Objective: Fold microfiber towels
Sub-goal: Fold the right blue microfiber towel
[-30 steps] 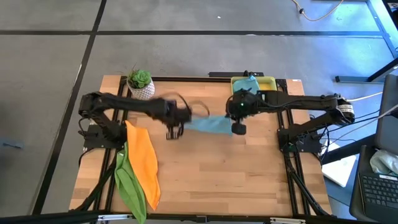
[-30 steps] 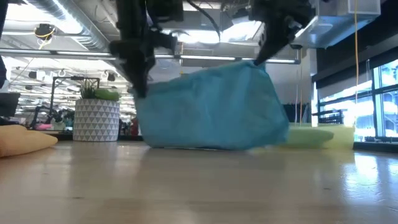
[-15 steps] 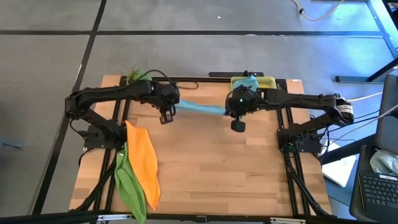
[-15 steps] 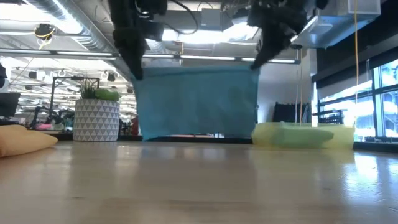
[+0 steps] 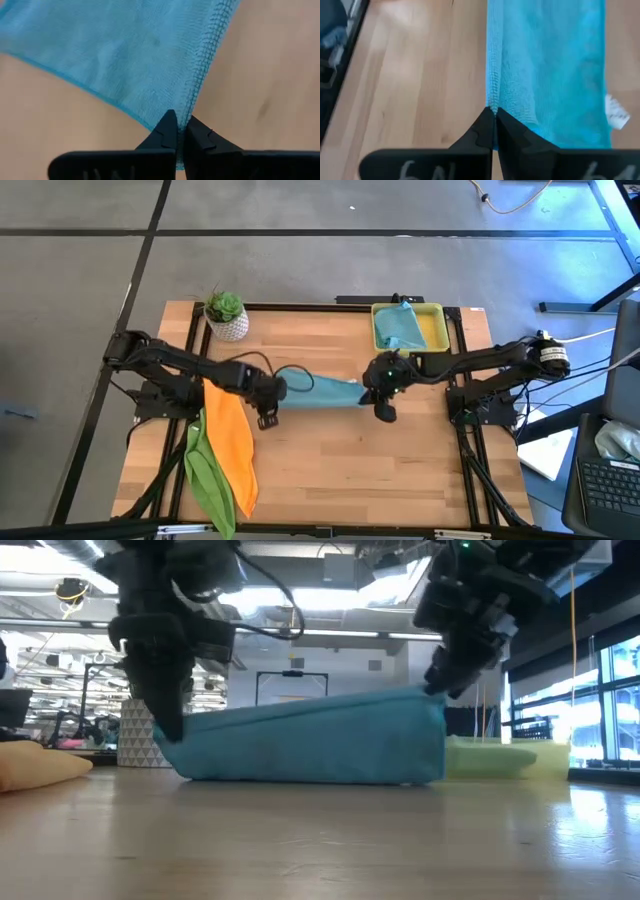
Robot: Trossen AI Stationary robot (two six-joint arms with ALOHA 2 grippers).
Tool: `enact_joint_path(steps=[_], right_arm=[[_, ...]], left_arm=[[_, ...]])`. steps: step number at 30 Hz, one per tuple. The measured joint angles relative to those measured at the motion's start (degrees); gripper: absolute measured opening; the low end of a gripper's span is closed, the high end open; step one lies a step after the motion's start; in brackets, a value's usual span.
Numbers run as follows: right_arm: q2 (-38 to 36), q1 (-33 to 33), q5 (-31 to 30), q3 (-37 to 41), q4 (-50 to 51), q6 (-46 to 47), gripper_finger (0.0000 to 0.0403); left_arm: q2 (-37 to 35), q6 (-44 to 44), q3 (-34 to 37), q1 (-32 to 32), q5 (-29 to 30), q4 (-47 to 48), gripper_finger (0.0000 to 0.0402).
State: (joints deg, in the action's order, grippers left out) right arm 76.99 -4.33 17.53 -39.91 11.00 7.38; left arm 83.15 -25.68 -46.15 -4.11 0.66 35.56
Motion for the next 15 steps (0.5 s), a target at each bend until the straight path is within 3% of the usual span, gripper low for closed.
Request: enact_joint_path(steps=[6, 15], right_arm=[[-0.04, 1.98, -0.40, 2.67, 0.36, -0.91, 0.0032], [-0.04, 1.18, -3.45, 2.24, 4.34, -4.57, 0.0090]], left_arm=[[0.09, -8.48, 1.29, -5.03, -0.04, -3.32, 0.0000], [0.14, -16.85, 1.31, -5.83, -4.22, -3.17, 0.0000]])
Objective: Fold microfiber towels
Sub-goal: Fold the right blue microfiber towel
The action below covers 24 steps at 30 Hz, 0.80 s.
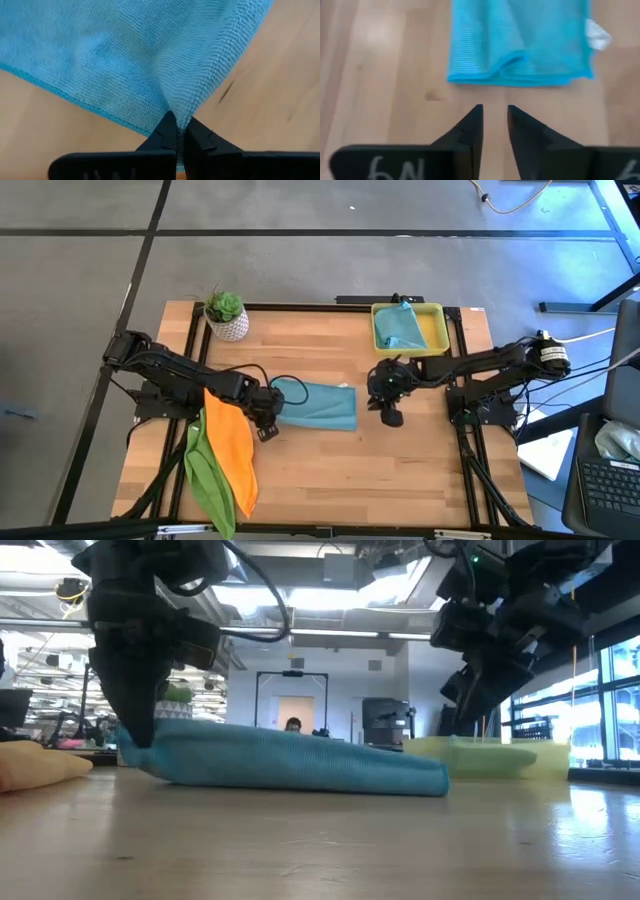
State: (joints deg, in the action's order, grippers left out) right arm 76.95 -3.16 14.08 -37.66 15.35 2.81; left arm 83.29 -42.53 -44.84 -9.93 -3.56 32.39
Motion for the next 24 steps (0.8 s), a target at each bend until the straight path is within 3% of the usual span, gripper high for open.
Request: enact_joint_path(steps=[7, 16, 18, 24], right_arm=[[0.00, -1.07, -2.08, -1.47, -3.75, 6.46, 0.0105], [1.61, -2.96, -17.11, -1.52, -8.64, 7.17, 0.0105], [4.28, -3.99, -16.26, -1.52, -10.65, 7.25, 0.0105], [13.09, -3.50, -5.19, -1.52, -21.47, 7.98, 0.0105]], left_arm=[[0.00, -9.77, -0.02, -1.50, -0.86, -5.40, 0.0000], [0.00, -24.98, -0.13, -4.60, 4.28, -10.41, 0.0000], [0.00, -26.67, -0.13, -5.04, 5.67, -10.54, 0.0000], [0.00, -31.00, -0.13, -5.71, 8.10, -10.77, 0.0000]])
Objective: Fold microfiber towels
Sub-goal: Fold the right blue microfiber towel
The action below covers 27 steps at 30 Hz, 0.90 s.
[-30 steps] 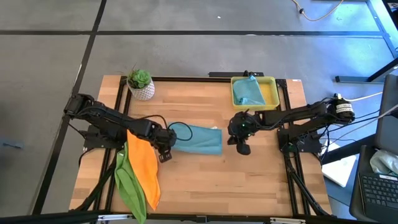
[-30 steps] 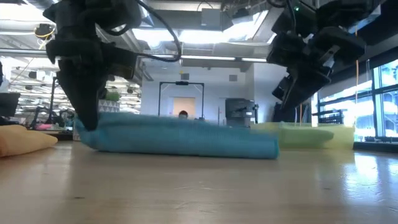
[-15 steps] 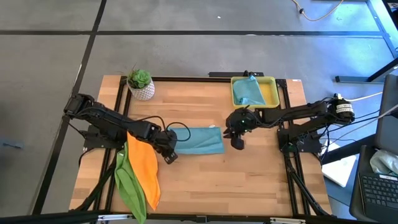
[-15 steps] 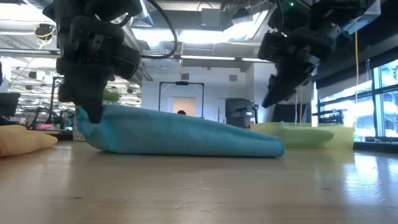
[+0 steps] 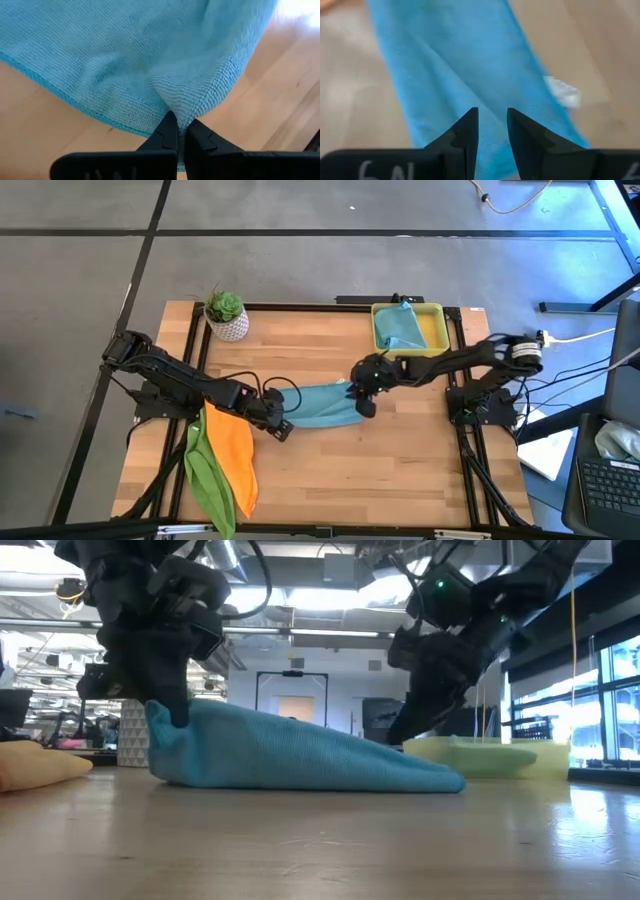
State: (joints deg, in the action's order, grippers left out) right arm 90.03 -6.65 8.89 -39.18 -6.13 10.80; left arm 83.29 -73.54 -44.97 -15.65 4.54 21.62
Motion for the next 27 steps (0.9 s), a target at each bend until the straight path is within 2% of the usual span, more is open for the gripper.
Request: enact_joint_path(steps=[6, 14, 24, 27], right_arm=[[4.31, 0.97, -0.67, -0.09, -1.29, -0.62, 0.0088], [9.93, -2.62, -0.12, -0.26, -3.66, -3.29, 0.0068], [10.73, -10.86, -0.88, -0.68, -6.91, -14.07, 0.0067], [10.16, -13.24, 2.87, -2.67, -2.32, -16.13, 0.0067]], left_arm=[[1.06, -3.90, -0.09, -0.65, 5.20, -6.22, 0.0000], [6.43, -3.94, -0.60, -1.73, -0.63, -13.87, 0.0000], [12.67, 2.25, -4.98, -1.72, -1.36, -15.33, 0.0000], [14.85, 4.65, -6.57, -0.48, -2.05, -15.33, 0.0000]])
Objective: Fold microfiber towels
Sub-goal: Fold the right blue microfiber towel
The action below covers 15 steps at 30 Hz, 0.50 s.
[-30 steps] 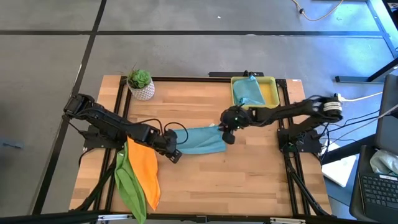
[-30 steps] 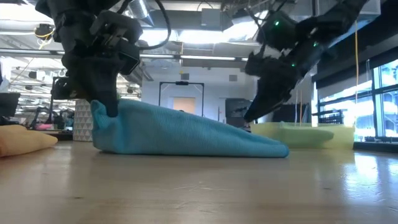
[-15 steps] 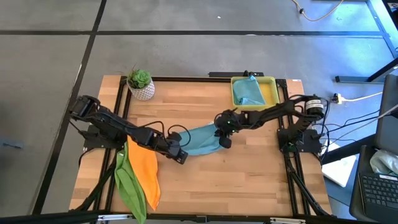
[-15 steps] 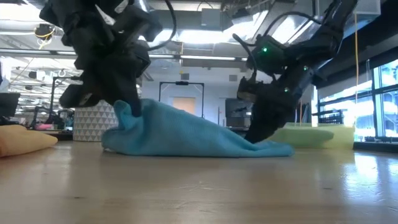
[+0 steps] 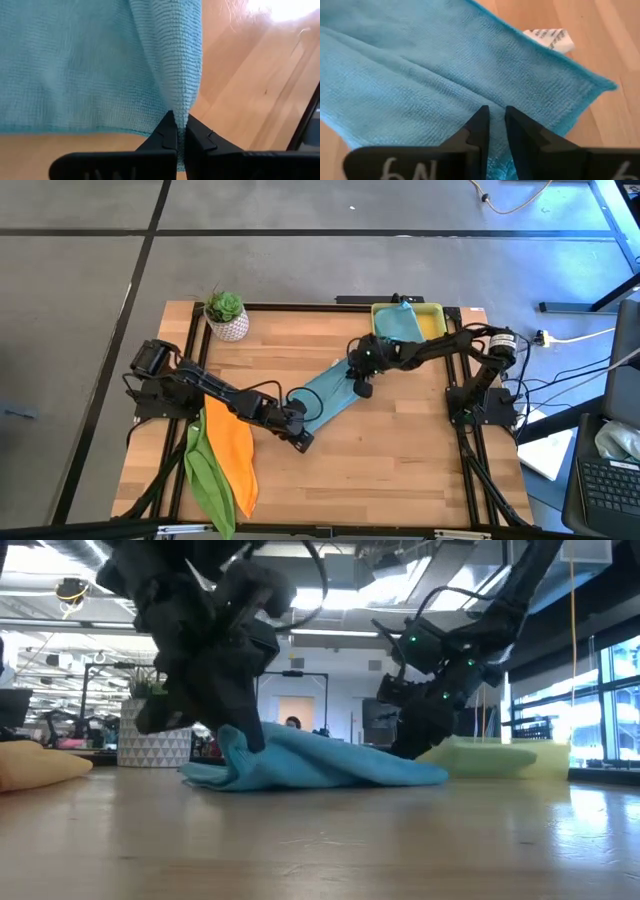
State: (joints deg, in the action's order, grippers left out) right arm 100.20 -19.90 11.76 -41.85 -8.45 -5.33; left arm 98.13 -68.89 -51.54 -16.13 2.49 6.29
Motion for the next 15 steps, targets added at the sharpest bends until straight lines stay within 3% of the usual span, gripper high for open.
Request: enact_joint_path(steps=[4, 9, 15], right_arm=[[-2.80, -1.59, 7.78, -5.72, 11.26, 1.13, 0.0067], [-7.31, -1.76, 12.83, -13.20, 28.45, 2.13, 0.0067], [-10.55, 1.08, 14.10, -14.45, 39.89, 0.49, 0.0067]], left_arm=[[1.75, 3.29, -2.26, 1.79, -1.12, -0.13, 0.0000], [1.78, 7.67, -3.37, 4.41, -0.48, -0.13, 0.0000], [1.78, 10.61, -3.37, 6.97, -0.53, 0.13, 0.0000]])
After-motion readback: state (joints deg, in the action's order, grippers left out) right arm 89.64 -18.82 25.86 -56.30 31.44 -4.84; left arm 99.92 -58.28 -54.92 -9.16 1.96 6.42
